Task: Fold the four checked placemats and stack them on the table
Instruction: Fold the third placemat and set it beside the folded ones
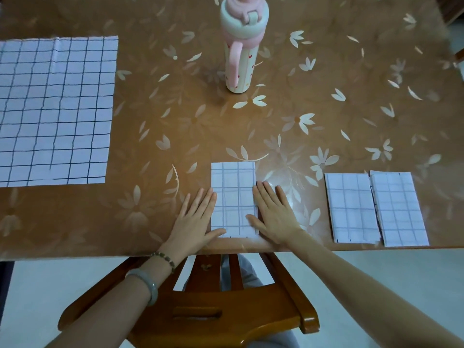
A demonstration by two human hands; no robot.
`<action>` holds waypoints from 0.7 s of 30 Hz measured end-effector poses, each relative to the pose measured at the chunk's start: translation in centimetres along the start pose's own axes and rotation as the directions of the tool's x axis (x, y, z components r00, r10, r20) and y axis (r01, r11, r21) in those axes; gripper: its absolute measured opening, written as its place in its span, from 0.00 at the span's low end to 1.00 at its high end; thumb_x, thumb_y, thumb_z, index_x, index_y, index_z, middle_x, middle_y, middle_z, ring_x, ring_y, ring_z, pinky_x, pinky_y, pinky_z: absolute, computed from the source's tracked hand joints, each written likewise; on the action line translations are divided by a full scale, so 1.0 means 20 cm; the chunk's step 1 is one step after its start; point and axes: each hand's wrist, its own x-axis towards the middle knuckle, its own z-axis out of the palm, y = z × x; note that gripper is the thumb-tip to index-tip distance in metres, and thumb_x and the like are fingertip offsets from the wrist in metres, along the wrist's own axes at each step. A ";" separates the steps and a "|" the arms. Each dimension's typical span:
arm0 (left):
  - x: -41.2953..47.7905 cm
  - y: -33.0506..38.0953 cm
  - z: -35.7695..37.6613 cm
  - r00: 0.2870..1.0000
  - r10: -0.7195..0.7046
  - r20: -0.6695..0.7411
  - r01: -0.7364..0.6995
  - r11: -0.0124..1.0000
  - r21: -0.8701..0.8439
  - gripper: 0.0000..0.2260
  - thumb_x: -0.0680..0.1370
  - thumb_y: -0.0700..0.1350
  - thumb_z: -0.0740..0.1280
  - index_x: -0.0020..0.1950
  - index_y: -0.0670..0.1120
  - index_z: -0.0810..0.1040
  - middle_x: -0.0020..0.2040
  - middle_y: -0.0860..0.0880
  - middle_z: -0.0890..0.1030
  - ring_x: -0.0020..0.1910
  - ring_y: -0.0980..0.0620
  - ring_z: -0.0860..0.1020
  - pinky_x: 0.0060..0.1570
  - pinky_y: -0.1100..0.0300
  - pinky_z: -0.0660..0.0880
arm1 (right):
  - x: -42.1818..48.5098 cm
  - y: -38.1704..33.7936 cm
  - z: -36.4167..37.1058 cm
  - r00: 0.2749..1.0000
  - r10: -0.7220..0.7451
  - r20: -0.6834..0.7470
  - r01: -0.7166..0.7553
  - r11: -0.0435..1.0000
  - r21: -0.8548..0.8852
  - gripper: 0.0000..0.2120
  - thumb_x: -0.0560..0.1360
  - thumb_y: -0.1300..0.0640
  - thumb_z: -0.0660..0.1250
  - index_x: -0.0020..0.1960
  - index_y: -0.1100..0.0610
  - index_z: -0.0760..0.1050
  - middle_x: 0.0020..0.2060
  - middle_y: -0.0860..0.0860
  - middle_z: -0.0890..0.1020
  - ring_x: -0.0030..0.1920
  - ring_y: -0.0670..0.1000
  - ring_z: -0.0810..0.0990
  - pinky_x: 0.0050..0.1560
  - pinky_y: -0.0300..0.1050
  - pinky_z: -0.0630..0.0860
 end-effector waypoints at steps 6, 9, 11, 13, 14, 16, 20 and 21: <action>0.03 0.12 -0.19 0.960 -0.278 -0.031 0.189 0.726 -0.661 0.33 0.78 0.65 0.49 0.79 0.52 0.48 0.79 0.56 0.48 0.77 0.58 0.42 0.74 0.51 0.42 | 0.10 -0.08 -0.18 0.976 0.171 -0.132 -0.101 0.902 0.420 0.20 0.74 0.60 0.64 0.64 0.63 0.71 0.56 0.59 0.74 0.55 0.58 0.75 0.54 0.46 0.72; 0.10 0.17 -0.26 0.866 -0.484 0.128 0.296 0.288 -0.911 0.32 0.79 0.65 0.50 0.78 0.50 0.54 0.77 0.51 0.58 0.76 0.51 0.56 0.73 0.47 0.55 | 0.14 -0.10 -0.18 0.972 0.232 -0.025 -0.190 0.849 0.493 0.22 0.72 0.63 0.65 0.66 0.63 0.70 0.57 0.58 0.72 0.54 0.58 0.75 0.55 0.46 0.72; 0.15 0.18 -0.29 0.810 -0.551 0.201 0.314 0.118 -0.942 0.31 0.79 0.63 0.53 0.76 0.46 0.59 0.75 0.49 0.62 0.73 0.50 0.62 0.70 0.52 0.60 | 0.14 -0.12 -0.17 0.966 0.260 -0.016 -0.213 0.826 0.521 0.21 0.72 0.66 0.64 0.64 0.63 0.71 0.57 0.58 0.71 0.52 0.58 0.76 0.53 0.46 0.73; 0.18 0.18 -0.31 0.781 -0.577 0.238 0.302 0.015 -0.953 0.25 0.81 0.53 0.59 0.75 0.44 0.61 0.74 0.48 0.65 0.70 0.51 0.66 0.67 0.56 0.64 | 0.14 -0.12 -0.16 0.959 0.283 -0.029 -0.222 0.810 0.543 0.21 0.71 0.68 0.63 0.63 0.62 0.72 0.56 0.58 0.72 0.52 0.58 0.75 0.52 0.45 0.72; 0.19 0.17 -0.32 0.778 -0.569 0.265 0.295 -0.041 -0.955 0.23 0.80 0.48 0.61 0.74 0.44 0.62 0.72 0.48 0.67 0.67 0.51 0.69 0.65 0.56 0.68 | 0.14 -0.12 -0.15 0.956 0.292 -0.036 -0.224 0.802 0.553 0.21 0.70 0.69 0.63 0.63 0.62 0.72 0.55 0.58 0.72 0.53 0.58 0.75 0.52 0.44 0.72; 0.19 0.17 -0.33 0.778 -0.530 0.336 0.299 -0.157 -0.941 0.22 0.79 0.41 0.64 0.73 0.43 0.64 0.64 0.46 0.75 0.56 0.53 0.76 0.52 0.59 0.75 | 0.13 -0.12 -0.15 0.954 0.299 -0.034 -0.229 0.795 0.562 0.21 0.70 0.69 0.62 0.63 0.62 0.72 0.55 0.58 0.72 0.53 0.58 0.74 0.52 0.44 0.72; 0.18 0.20 -0.33 0.809 -0.476 0.344 0.387 -0.009 -0.922 0.24 0.77 0.40 0.69 0.70 0.46 0.65 0.54 0.51 0.79 0.47 0.56 0.79 0.40 0.63 0.74 | 0.14 -0.12 -0.14 0.953 0.301 -0.020 -0.233 0.778 0.584 0.21 0.70 0.68 0.63 0.63 0.62 0.72 0.55 0.58 0.71 0.53 0.58 0.74 0.52 0.44 0.71; 0.17 0.21 -0.32 0.830 -0.469 0.302 0.396 0.114 -0.911 0.24 0.76 0.40 0.69 0.70 0.47 0.65 0.56 0.51 0.79 0.50 0.55 0.78 0.42 0.62 0.75 | 0.13 -0.12 -0.15 0.955 0.296 -0.015 -0.230 0.773 0.591 0.22 0.70 0.68 0.63 0.64 0.61 0.71 0.54 0.57 0.71 0.53 0.58 0.74 0.52 0.45 0.72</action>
